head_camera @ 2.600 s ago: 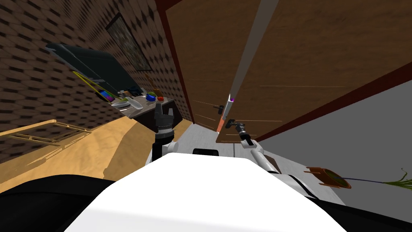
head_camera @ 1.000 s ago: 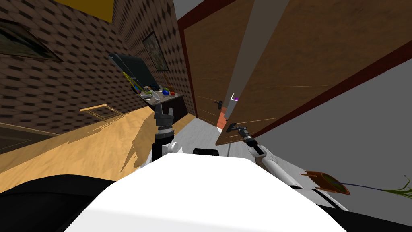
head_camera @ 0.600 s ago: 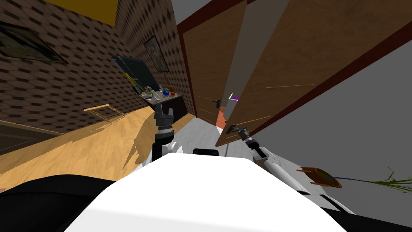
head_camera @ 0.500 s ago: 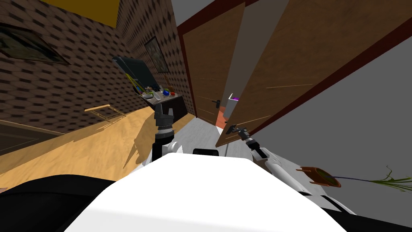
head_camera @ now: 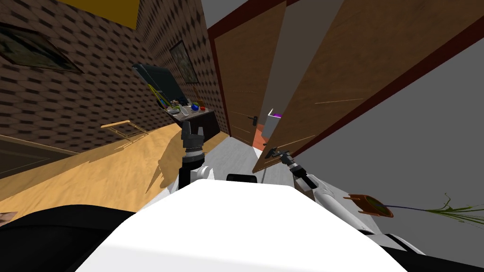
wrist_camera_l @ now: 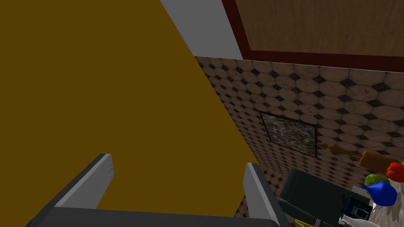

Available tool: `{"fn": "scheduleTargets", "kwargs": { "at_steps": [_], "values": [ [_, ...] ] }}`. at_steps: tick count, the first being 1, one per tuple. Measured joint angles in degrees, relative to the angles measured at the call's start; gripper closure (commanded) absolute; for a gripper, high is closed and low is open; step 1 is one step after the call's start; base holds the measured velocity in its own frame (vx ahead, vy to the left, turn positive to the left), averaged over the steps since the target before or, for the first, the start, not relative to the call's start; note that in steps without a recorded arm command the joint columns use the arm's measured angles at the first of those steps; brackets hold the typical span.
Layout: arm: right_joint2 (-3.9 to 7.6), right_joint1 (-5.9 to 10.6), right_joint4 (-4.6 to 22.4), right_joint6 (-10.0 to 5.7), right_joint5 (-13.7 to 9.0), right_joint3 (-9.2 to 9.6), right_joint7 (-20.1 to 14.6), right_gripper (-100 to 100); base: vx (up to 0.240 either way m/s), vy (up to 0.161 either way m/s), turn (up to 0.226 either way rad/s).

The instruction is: Pull the door open

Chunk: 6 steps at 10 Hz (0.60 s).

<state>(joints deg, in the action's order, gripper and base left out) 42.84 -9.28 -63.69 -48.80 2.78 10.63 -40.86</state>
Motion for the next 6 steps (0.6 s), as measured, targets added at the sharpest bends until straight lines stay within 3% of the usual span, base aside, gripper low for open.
{"fn": "scheduleTargets", "kwargs": {
  "at_steps": [2,6],
  "values": [
    [0.04,-0.16,0.29,-0.93,0.31,0.52,-0.14,100,-0.009,-0.036,0.088],
    [0.03,-0.33,1.88,-1.99,0.28,0.58,-0.16,100,-0.020,-0.076,0.276]
  ]
}}
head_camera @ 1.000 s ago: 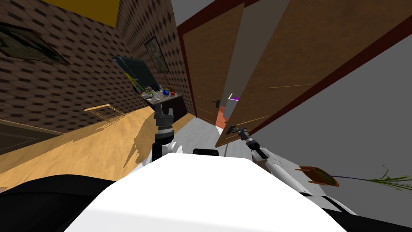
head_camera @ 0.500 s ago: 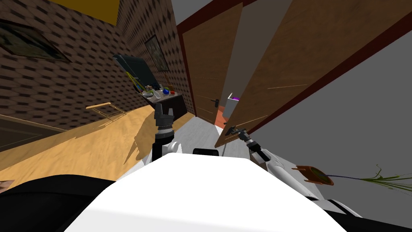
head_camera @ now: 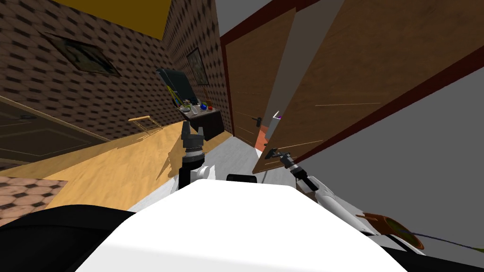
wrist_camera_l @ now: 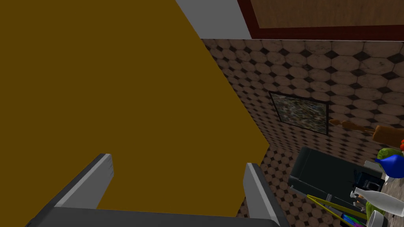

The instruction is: Pull the door open

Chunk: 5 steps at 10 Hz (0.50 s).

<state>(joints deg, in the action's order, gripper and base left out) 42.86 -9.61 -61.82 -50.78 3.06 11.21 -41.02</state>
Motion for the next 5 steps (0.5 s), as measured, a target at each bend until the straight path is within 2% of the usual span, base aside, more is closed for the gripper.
{"fn": "scheduleTargets", "kwargs": {
  "at_steps": [3,5],
  "values": [
    [0.26,-0.06,0.94,-1.20,-0.15,-0.25,-0.17,100,-0.049,-0.070,0.269],
    [0.47,-0.07,1.86,-2.24,-0.26,-0.46,-0.30,100,-0.101,-0.076,0.310]
  ]
}}
